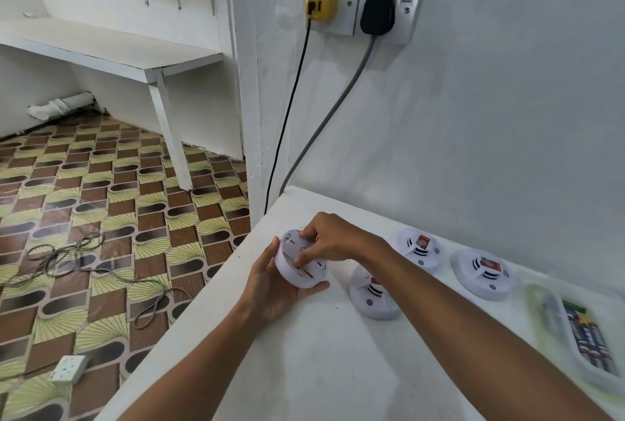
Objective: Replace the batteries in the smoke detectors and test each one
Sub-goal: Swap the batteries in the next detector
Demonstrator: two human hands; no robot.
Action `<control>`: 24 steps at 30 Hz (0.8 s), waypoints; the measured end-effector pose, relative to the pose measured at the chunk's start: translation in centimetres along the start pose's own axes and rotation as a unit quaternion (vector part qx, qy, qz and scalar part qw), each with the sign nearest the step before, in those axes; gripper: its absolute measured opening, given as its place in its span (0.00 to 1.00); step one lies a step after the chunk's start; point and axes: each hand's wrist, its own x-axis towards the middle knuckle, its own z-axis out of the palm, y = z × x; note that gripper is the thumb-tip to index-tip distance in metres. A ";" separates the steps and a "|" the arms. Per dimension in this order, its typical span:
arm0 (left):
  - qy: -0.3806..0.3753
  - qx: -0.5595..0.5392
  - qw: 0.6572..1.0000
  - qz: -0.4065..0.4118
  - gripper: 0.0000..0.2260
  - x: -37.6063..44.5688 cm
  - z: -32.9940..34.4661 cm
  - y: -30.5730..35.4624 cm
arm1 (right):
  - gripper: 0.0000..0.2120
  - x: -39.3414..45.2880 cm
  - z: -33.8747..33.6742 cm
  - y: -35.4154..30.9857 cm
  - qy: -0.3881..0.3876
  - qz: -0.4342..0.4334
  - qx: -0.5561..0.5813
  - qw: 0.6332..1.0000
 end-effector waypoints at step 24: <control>0.088 0.144 0.985 -0.039 0.42 -1.7 2.6 1.0 | 0.26 -4.4 2.5 0.6 0.106 0.069 0.186 0.974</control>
